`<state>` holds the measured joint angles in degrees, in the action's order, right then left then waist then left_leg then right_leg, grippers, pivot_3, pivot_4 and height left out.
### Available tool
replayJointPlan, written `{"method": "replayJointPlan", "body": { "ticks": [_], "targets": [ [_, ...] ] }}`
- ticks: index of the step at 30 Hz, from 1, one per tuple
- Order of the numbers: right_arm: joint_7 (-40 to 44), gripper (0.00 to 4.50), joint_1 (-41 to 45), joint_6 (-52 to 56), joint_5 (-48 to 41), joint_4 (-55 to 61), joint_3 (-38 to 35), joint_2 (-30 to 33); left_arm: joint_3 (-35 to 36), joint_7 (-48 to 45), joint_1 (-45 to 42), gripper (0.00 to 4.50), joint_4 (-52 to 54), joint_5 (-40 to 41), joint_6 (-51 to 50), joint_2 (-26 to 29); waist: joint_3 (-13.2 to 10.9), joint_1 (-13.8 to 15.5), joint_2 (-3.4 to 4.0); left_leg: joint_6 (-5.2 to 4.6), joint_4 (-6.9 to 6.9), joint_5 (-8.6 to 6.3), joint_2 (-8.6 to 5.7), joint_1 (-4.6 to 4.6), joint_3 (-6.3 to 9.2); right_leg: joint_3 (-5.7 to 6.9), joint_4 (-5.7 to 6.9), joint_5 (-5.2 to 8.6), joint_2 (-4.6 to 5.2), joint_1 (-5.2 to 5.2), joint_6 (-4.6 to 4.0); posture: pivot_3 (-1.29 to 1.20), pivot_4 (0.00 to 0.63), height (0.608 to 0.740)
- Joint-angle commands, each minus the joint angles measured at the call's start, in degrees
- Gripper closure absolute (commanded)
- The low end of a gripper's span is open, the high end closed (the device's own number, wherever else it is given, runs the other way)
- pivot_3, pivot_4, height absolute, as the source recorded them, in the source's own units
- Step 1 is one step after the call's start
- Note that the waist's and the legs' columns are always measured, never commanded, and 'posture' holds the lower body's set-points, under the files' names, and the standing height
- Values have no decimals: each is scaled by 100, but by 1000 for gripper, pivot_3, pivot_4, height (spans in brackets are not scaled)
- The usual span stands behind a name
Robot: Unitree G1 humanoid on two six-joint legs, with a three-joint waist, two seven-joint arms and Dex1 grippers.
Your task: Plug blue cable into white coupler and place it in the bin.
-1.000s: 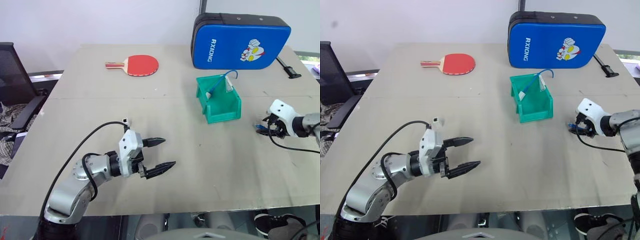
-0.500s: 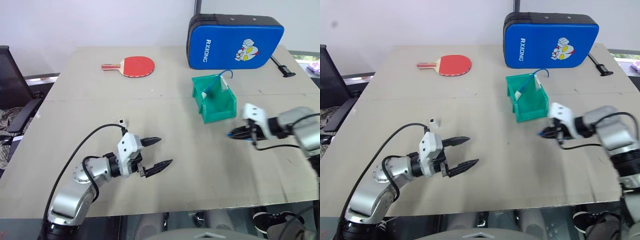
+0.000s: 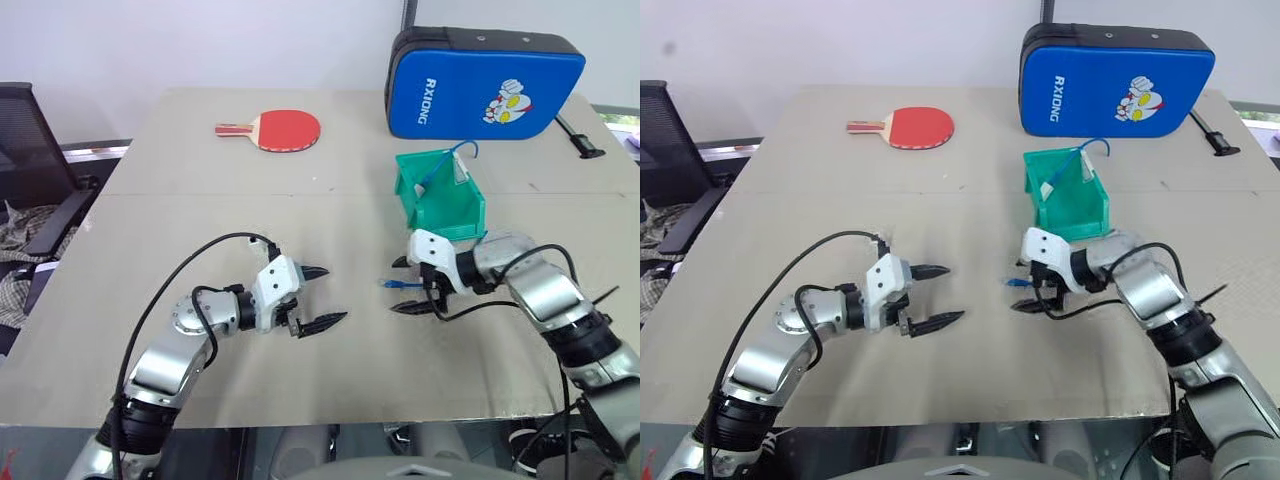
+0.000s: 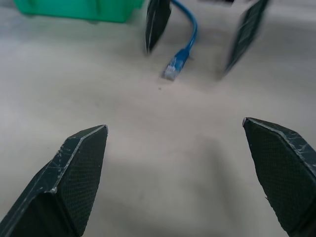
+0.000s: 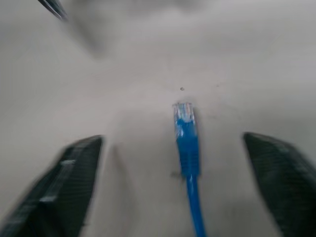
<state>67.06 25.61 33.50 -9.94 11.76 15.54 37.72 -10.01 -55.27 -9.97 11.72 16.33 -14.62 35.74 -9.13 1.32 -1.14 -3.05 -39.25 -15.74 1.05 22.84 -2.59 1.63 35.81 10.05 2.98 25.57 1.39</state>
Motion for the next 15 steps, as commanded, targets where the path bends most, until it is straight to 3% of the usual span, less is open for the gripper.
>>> {"method": "replayJointPlan", "body": {
  "ticks": [1, 7, 12, 15],
  "targets": [
    [-321, 27, -1057, 287, -729, 1520, -1337, 318, -444, -150, -522, 0, -370, -310, 155, -240, 0, 44, 0, -1, 0, 0, -1, 1, 2, 3, -1, 1, 0, -1, 2, 0, 150, 731],
    [-1029, 27, -3374, -546, -690, 2974, -2790, 220, -992, -306, -1462, 0, -1328, -736, 262, -807, 2, -26, -3, -2, 0, -1, 4, -10, -1, -5, 5, 18, -17, -4, 28, 0, 150, 731],
    [-1575, 27, -4433, -825, -658, 3630, -3323, -113, -1272, -364, -2056, 0, -1923, -1082, 276, -1119, 4, -75, -6, -1, -7, 1, 8, -23, -2, -15, 14, 26, -26, -9, 5, 0, 150, 731],
    [-1885, 0, -4847, -826, -556, 3876, -3347, -239, -1527, -653, -2253, 969, -2122, -1308, 292, -1052, 6, -68, -6, -1, -6, 1, 10, -29, -5, -20, 15, 26, -29, -11, 4, 0, 150, 731]
  ]
}}
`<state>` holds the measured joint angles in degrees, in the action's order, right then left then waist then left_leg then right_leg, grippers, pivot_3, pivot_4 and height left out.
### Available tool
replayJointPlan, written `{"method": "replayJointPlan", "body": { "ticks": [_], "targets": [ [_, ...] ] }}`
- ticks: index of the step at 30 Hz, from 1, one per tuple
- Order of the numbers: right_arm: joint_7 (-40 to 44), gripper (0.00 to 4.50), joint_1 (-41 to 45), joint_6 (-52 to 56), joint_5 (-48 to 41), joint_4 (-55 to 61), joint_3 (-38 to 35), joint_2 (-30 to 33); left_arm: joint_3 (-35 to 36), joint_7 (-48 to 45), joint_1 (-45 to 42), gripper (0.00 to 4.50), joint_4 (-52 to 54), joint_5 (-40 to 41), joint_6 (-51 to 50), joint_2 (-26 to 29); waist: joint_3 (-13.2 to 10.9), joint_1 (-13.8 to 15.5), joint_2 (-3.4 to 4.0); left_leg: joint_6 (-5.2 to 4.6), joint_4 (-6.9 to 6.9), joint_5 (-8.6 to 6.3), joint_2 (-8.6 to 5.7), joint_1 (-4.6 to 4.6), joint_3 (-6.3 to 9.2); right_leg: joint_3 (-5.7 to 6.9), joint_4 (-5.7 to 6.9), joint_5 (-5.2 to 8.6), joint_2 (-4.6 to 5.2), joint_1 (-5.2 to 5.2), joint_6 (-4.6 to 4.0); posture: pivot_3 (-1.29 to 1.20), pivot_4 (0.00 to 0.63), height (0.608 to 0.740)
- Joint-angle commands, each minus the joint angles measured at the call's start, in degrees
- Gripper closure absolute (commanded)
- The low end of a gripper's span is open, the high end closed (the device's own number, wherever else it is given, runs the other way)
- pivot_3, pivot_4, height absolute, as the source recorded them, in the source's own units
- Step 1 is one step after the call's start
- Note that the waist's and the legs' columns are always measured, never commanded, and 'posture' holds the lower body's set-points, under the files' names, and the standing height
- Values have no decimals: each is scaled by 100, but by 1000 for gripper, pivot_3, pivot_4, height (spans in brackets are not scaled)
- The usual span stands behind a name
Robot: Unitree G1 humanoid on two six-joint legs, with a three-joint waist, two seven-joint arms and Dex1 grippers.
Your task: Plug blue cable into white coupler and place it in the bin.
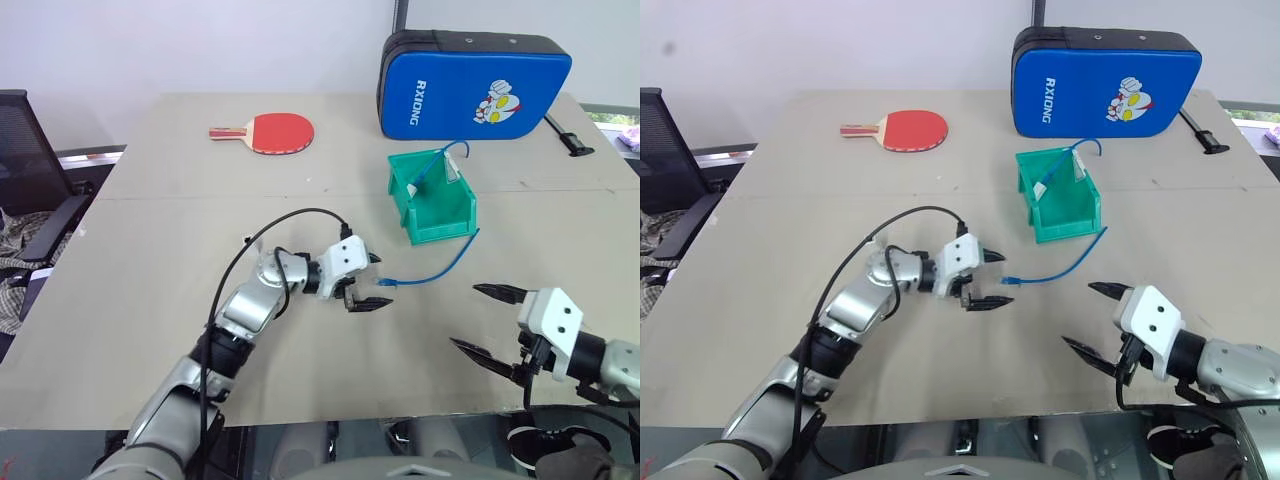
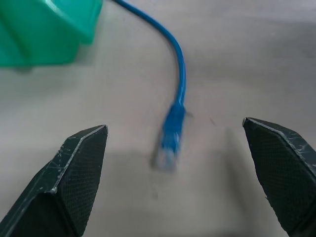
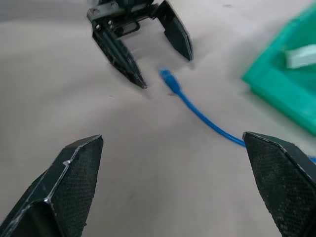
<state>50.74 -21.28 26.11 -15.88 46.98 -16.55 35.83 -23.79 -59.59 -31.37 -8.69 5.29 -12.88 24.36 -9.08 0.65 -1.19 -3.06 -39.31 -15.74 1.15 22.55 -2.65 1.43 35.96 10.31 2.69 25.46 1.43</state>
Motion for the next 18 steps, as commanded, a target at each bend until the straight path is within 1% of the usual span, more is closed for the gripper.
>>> {"method": "replayJointPlan", "body": {
  "ticks": [1, 3, 4, 5, 7, 8, 10, 12, 14, 16, 18],
  "targets": [
    [-359, 0, -223, -38, 26, 428, -104, -90, -204, -324, -156, 1294, -130, -251, 125, 126, 1, 0, 0, 0, 0, 0, 0, 0, 0, 0, 0, 0, -2, 0, 0, 0, 150, 731],
    [-525, 0, -275, 21, 9, 514, -37, -108, -253, -493, -211, 2323, -197, -291, 147, 180, 1, 9, -1, 0, 1, 0, 5, 4, 3, 2, -1, 1, -4, 3, -1, 0, 150, 731],
    [-579, 0, -282, 31, 9, 536, -4, -100, -269, -559, -232, 2617, -224, -312, 179, 204, 2, 10, 0, 0, 1, 0, 5, 4, 2, 2, -2, 1, -4, 3, -1, 0, 150, 731],
    [-633, 0, -280, 69, -23, 565, 34, -103, -277, -607, -250, 3013, -260, -347, 249, 232, 3, 11, 0, 0, 1, 0, 5, 4, 1, 1, -2, 1, -3, 3, -1, 0, 150, 731],
    [-797, 0, -226, 267, -161, 619, 108, -156, -266, -708, -261, 4043, -319, -383, 354, 281, 3, 14, -2, 0, 1, 0, 5, 5, -1, 0, -4, 2, -2, 3, -1, 0, 150, 731],
    [-911, 0, -163, 444, -290, 654, 175, -216, -219, -721, -258, 4418, -365, -374, 447, 280, 4, 14, -3, 0, 1, 0, 5, 5, 0, 0, -5, 2, -2, 2, -1, 0, 150, 731],
    [-1248, 0, 29, 1097, -794, 748, 266, -439, -5, -959, -219, 4418, -299, -4, 384, 236, 6, 10, -7, 0, 1, 0, 6, 5, 0, -1, -5, 2, -1, 2, -2, 0, 150, 731],
    [-1493, 0, 197, 1695, -1532, 803, 281, -686, 370, -1458, -149, 4418, 253, 1039, -648, 216, 5, 2, -7, 0, 1, 0, 9, 5, 1, 1, -4, 1, -2, 3, -2, 0, 150, 731],
    [-1886, 0, 322, 2251, -2692, 745, 147, -1041, 849, -1632, -213, 4418, 730, 2161, -2074, 223, 4, 11, -9, 0, 0, 0, 12, 13, 6, 5, -1, 2, -2, 9, -3, 0, 150, 731],
    [-2187, 0, 425, 2571, -3389, 679, 76, -1158, 1171, -1655, -301, 4418, 1035, 2897, -3063, 313, 0, 15, -14, 0, -1, 0, 16, 21, 20, 14, -2, 2, -1, 9, -3, 0, 150, 731],
    [-2477, 0, 575, 2746, -3841, 604, 79, -1163, 1394, -1592, -337, 4418, 1274, 3376, -3732, 408, 2, 11, -10, 0, -2, 0, 12, 20, 22, 14, -3, 2, 1, 7, -2, 0, 150, 731]
  ]
}}
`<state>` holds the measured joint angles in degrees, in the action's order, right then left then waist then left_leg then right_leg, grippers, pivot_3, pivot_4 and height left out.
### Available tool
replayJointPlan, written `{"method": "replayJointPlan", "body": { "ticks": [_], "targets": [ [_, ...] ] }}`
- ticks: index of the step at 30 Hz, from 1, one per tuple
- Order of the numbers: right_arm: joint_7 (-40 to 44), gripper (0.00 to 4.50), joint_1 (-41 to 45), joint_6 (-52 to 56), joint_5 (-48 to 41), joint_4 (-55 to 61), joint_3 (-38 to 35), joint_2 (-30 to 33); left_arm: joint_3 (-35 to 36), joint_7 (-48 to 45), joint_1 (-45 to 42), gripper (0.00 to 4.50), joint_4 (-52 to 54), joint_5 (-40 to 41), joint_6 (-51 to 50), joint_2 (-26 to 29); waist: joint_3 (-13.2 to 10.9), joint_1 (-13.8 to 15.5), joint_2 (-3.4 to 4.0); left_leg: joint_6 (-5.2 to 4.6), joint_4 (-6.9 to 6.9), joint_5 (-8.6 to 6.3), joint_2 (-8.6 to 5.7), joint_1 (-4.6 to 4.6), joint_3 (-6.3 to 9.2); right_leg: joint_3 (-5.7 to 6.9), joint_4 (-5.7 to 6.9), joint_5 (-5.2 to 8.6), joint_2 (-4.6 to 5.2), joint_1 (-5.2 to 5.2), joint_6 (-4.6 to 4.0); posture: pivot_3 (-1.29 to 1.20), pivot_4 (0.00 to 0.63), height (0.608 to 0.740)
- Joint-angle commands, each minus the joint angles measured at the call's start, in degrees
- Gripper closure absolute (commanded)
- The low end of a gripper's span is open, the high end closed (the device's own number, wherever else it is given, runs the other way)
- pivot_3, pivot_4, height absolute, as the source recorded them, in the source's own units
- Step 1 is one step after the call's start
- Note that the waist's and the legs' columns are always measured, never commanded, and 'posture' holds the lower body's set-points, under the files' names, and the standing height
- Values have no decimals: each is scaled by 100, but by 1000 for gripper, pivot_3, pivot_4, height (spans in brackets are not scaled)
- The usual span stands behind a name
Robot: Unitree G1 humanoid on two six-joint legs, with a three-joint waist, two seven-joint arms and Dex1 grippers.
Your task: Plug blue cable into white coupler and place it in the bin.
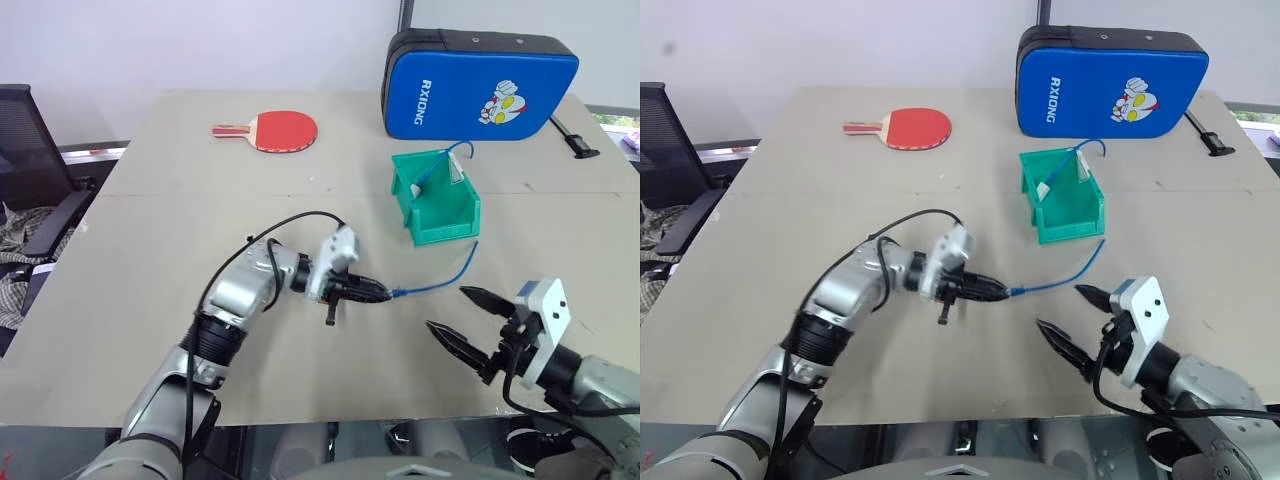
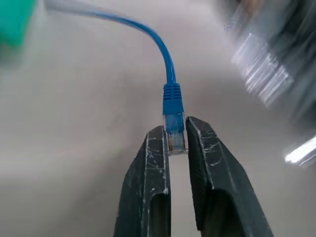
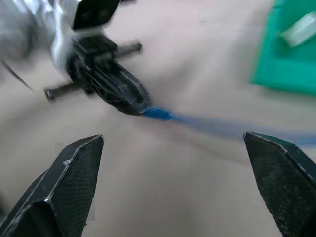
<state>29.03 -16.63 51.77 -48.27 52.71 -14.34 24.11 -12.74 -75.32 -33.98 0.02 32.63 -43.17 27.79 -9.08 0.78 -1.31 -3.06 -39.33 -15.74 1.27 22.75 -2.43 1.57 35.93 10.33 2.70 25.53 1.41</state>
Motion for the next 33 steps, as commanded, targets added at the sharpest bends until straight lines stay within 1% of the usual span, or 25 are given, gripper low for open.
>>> {"method": "replayJointPlan", "body": {
  "ticks": [1, 2, 5, 13, 16, 17, 18, 19, 21, 22, 23, 25, 26, 27, 28, 30, 31, 32, 33],
  "targets": [
    [-514, 0, 234, 208, -950, -37, -125, -47, 407, 43, -68, 4418, 524, 857, -970, 97, 2, -2, 2, 0, 0, 0, -4, -5, -2, -2, -1, 0, 1, -4, 1, 0, 150, 731],
    [-709, 0, 359, 234, -1296, -120, -102, -98, 502, 114, -57, 4418, 615, 1010, -1145, 97, 2, -7, 2, 0, 0, 0, -4, -5, -3, -3, -1, 0, 1, -3, 1, 0, 150, 731],
    [-1168, 800, 862, 188, -1869, -325, 29, -299, 536, 166, 41, 4500, 833, 1107, -1219, 157, 0, -13, -5, 0, 0, 0, -9, -6, -8, -9, -2, 0, 1, -4, 2, 0, 150, 731],
    [-1906, 800, 1558, 91, -2977, -728, 307, -40, 599, 349, 35, 4500, 900, 1288, -1291, 136, 0, -11, -4, -1, 2, 0, -8, -8, -11, -18, 0, -1, -5, -3, 0, 0, 150, 731],
    [-2010, 1622, 1664, 12, -3165, -804, 442, 113, 599, 364, 50, 4500, 920, 1336, -1262, 129, 1, -9, -4, -1, 2, 0, -9, -8, -16, -23, -2, -1, -4, -2, 0, 0, 150, 731],
    [-2019, 2057, 1679, -9, -3201, -818, 479, 163, 603, 372, 56, 4500, 933, 1354, -1260, 124, 0, -6, -4, -1, 2, 0, -10, -8, -16, -23, -2, -1, -4, -3, 0, 0, 150, 731],
    [-2023, 2814, 1688, -32, -3231, -832, 520, 211, 604, 376, 64, 4500, 944, 1373, -1256, 122, 1, -7, -4, -1, 2, 0, -10, -7, -16, -23, -2, -1, -4, -2, 0, 0, 150, 731],
    [-2025, 3083, 1690, -53, -3252, -842, 554, 249, 604, 382, 70, 4500, 951, 1386, -1252, 120, 1, -8, -4, -1, 2, 0, -10, -7, -16, -23, -2, -1, -4, -3, 0, 0, 150, 731],
    [-2005, 3964, 1662, -81, -3263, -848, 622, 323, 617, 383, 112, 4500, 974, 1402, -1209, 122, 1, -10, -4, -1, 2, 0, -10, -8, -16, -24, -2, -1, -4, -3, 0, 0, 150, 731],
    [-1989, 4293, 1640, -102, -3268, -847, 649, 362, 628, 395, 140, 4500, 984, 1386, -1157, 119, 1, -10, -4, -1, 2, 0, -10, -8, -16, -24, -2, -1, -4, -3, 0, 0, 150, 731],
    [-1976, 4431, 1619, -124, -3271, -851, 665, 388, 638, 393, 164, 4500, 986, 1381, -1132, 124, 1, -12, -4, -1, 2, 0, -10, -8, -16, -24, -2, -1, -5, -3, 0, 0, 150, 731],
    [-1956, 4431, 1593, -203, -3284, -868, 699, 443, 681, 428, 213, 4500, 976, 1360, -1059, 141, 1, -12, -4, -1, 2, 0, -9, -8, -16, -24, -2, -1, -5, -2, 0, 0, 150, 731],
    [-1948, 4500, 1589, -240, -3290, -881, 712, 467, 704, 459, 238, 3732, 971, 1319, -992, 152, 1, -11, -4, -1, 2, 0, -9, -8, -16, -24, -2, -1, -5, -2, 0, 0, 150, 731],
    [-1935, 4500, 1577, -277, -3282, -883, 723, 481, 729, 473, 318, 3497, 1009, 1249, -889, 215, 1, -12, -4, -1, 2, 0, -9, -8, -16, -24, -2, -1, -5, -2, 0, 0, 150, 731],
    [-1922, 4500, 1573, -312, -3267, -890, 730, 493, 761, 540, 413, 3145, 1039, 1127, -725, 264, 1, -11, -4, -1, 2, 0, -9, -8, -16, -24, -2, -1, -5, -2, 0, 0, 150, 731],
    [-1867, 4500, 1544, -401, -3164, -905, 737, 514, 916, 886, 737, 2111, 1100, 742, -204, 339, 1, -26, -3, -1, 2, 0, -8, -10, -19, -27, -2, -1, -5, -2, 0, 0, 150, 731],
    [-1834, 4500, 1527, -445, -3101, -922, 741, 528, 1019, 1032, 897, 1712, 1128, 622, -22, 382, 1, -31, -3, -1, 5, 0, -8, -12, -23, -32, -1, -1, -5, -2, 0, 0, 150, 731],
    [-1794, 4500, 1518, -493, -3007, -965, 740, 533, 1107, 1166, 1162, 1209, 1161, 282, 478, 475, 1, -29, -3, -1, 5, 0, -7, -12, -23, -33, -2, -1, -5, -1, 0, 0, 150, 731],
    [-1753, 4500, 1504, -546, -2926, -1014, 737, 528, 1309, 1382, 1471, 1209, 1169, 2, 923, 526, 1, -30, -3, -1, 5, 0, -6, -12, -22, -34, -1, -1, -5, -1, 0, 0, 150, 731]
  ]
}}
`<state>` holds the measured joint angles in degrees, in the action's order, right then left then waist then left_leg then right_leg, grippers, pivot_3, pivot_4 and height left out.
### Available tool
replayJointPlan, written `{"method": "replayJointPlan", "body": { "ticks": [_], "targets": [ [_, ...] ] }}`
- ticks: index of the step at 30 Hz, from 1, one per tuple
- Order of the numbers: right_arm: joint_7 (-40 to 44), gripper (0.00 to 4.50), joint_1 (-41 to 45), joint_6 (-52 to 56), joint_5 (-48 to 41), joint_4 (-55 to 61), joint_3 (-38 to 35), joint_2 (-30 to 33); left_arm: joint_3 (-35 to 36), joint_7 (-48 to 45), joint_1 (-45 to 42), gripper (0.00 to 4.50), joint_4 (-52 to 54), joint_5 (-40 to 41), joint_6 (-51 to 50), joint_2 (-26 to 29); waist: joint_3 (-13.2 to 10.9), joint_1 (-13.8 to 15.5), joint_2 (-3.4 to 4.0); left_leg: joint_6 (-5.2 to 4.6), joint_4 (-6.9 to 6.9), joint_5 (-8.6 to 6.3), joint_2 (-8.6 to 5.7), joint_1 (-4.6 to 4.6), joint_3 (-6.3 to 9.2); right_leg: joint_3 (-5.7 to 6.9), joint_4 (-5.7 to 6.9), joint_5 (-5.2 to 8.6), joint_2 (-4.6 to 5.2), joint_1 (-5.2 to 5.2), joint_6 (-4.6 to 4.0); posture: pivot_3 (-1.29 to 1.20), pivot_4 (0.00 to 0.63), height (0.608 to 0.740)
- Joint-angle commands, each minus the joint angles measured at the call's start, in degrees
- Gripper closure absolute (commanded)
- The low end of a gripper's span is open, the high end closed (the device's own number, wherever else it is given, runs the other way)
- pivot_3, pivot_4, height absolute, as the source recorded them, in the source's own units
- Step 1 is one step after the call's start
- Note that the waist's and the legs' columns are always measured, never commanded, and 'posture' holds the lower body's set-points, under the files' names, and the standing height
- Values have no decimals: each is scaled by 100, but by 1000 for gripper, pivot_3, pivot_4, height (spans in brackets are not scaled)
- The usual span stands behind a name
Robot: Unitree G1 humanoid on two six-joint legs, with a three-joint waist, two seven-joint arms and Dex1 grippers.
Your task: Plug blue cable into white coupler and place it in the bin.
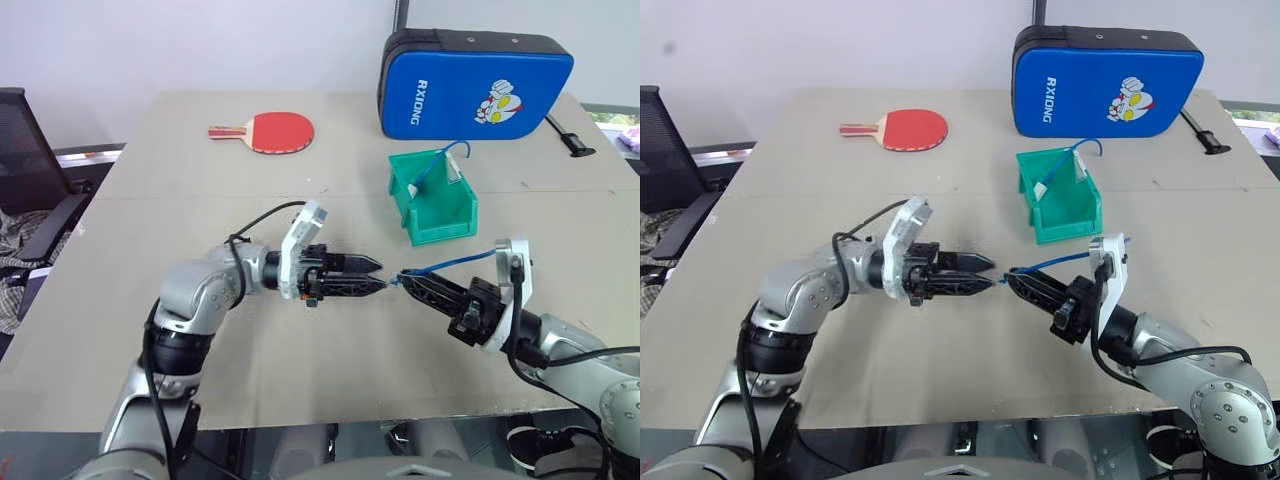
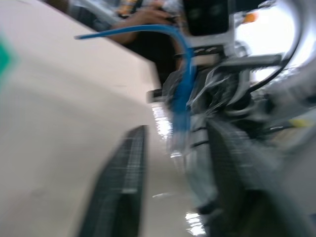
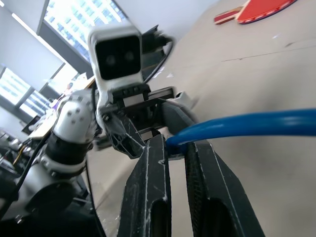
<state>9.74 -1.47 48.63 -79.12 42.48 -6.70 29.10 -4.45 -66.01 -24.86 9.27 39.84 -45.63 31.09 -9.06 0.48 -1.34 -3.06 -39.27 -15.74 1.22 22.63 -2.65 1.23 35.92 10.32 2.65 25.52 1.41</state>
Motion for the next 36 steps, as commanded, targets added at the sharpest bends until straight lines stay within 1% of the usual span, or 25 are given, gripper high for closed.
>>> {"method": "replayJointPlan", "body": {
  "ticks": [1, 4, 5, 7, 9, 11, 13, 17, 20, 23, 27, 29, 31, 32, 33, 34, 35, 36],
  "targets": [
    [213, 4500, -13, -275, 226, -37, -26, 17, 719, 666, 829, 1209, 237, -889, 1516, 205, 1, -8, 1, 0, 0, 0, 1, 0, -1, 1, 0, 0, -1, 2, 0, 0, 150, 731],
    [315, 4500, -26, -397, 420, -140, 25, -37, 1354, 1089, 1757, 1209, 179, -1403, 2509, 299, 1, 5, 1, 0, 5, 0, 5, 0, -4, -12, -1, -1, 2, 4, -2, 0, 150, 731],
    [353, 4500, -4, -426, 490, -193, 58, -59, 1598, 1214, 2104, 1209, 164, -1493, 2719, 305, 1, 13, 1, 0, 5, 0, 6, 0, -5, -15, -2, -1, 3, 4, -2, 0, 150, 731],
    [417, 4500, 20, -465, 584, -260, 105, -76, 1873, 1397, 2513, 1209, 149, -1578, 2993, 284, 1, 20, 1, 0, 5, 0, 6, -2, -8, -16, -3, 0, 6, 4, -2, 0, 150, 731],
    [554, 4500, 112, -490, 767, -409, 222, -86, 2198, 1836, 3018, 1209, 72, -1771, 3249, 130, 2, 34, 0, 1, 5, -1, 5, 1, -7, -14, -5, 0, 15, 4, -1, 0, 150, 731],
    [655, 4500, 189, -497, 913, -510, 314, -76, 2359, 2209, 3221, 1209, 91, -1787, 3193, -13, 2, 47, -1, 1, 5, -1, 3, 2, -9, -11, -6, 0, 24, 4, 0, 0, 150, 731],
    [741, 4500, 242, -480, 1015, -546, 364, -51, 2315, 2437, 3202, 1209, 23, -1942, 3210, -51, 5, 76, -5, 1, 3, -1, 0, 6, -8, 1, -6, 0, 35, 2, 1, 0, 150, 731],
    [811, 4500, 304, -434, 1124, -576, 402, -14, 2038, 2377, 2640, 1209, -634, -2077, 3029, 142, 7, 104, -8, 1, 1, 0, 0, 9, -8, 40, -4, 0, 39, -1, 1, 0, 150, 731],
    [833, 4500, 314, -411, 1155, -584, 394, 9, 1778, 2068, 2061, 1209, -1280, -2233, 3208, 367, 9, 61, -7, 1, 2, 0, 4, 8, -7, 44, -2, 0, 32, -1, 0, 0, 150, 731],
    [820, 4500, 310, -392, 1175, -556, 364, 54, 1442, 1779, 1312, 1209, -2193, -2506, 3472, 575, 9, 44, -8, 1, 3, 0, 5, 10, -6, 46, -2, -1, 26, 0, -2, 0, 150, 731],
    [736, 4500, 238, -394, 1184, -458, 331, 65, 998, 1486, 196, 1209, -3671, -2912, 3975, 603, 11, 41, -10, 1, 3, 0, 3, 11, -9, 45, -3, -4, 24, -1, -5, 0, 150, 731],
    [666, 4500, 154, -404, 1165, -364, 314, 57, 852, 1238, -141, 1719, -4146, -3003, 4232, 582, 11, 35, -10, 1, 3, 0, 3, 10, -11, 43, -4, -6, 24, -3, -3, 0, 150, 731],
    [596, 4500, 55, -418, 1149, -270, 282, 59, 759, 961, -331, 2401, -4458, -3039, 4378, 589, 11, 29, -10, 0, 3, 0, 3, 10, -12, 42, -4, -14, 26, -3, 8, 0, 150, 731],
    [562, 4500, 4, -428, 1138, -227, 260, 60, 719, 810, -376, 2472, -4563, -3053, 4439, 616, 11, 30, -10, 0, 3, 0, 3, 10, -15, 40, -4, -18, 28, -3, 13, 0, 150, 731],
    [534, 4500, -37, -438, 1128, -195, 244, 61, 704, 695, -408, 3182, -4648, -3051, 4491, 634, 12, 30, -10, 0, 3, 0, 4, 10, -13, 42, -5, -17, 28, -2, 14, 0, 150, 731],
    [513, 4500, -69, -446, 1122, -168, 231, 62, 703, 614, -433, 3340, -4710, -3040, 4529, 647, 12, 30, -10, 0, 4, 0, 4, 10, -13, 42, -4, -18, 28, -2, 13, 0, 150, 731],
    [498, 4500, -101, -454, 1131, -146, 224, 64, 719, 482, -448, 3652, -4709, -2976, 4520, 653, 13, 29, -10, 0, 3, 0, 4, 10, -14, 42, -4, -18, 30, -2, 14, 0, 150, 731],
    [490, 4500, -124, -462, 1152, -130, 223, 70, 738, 334, -448, 3795, -4650, -2890, 4493, 649, 13, 29, -10, 0, 3, 0, 4, 10, -14, 42, -4, -18, 31, -2, 14, 0, 150, 731]
  ]
}}
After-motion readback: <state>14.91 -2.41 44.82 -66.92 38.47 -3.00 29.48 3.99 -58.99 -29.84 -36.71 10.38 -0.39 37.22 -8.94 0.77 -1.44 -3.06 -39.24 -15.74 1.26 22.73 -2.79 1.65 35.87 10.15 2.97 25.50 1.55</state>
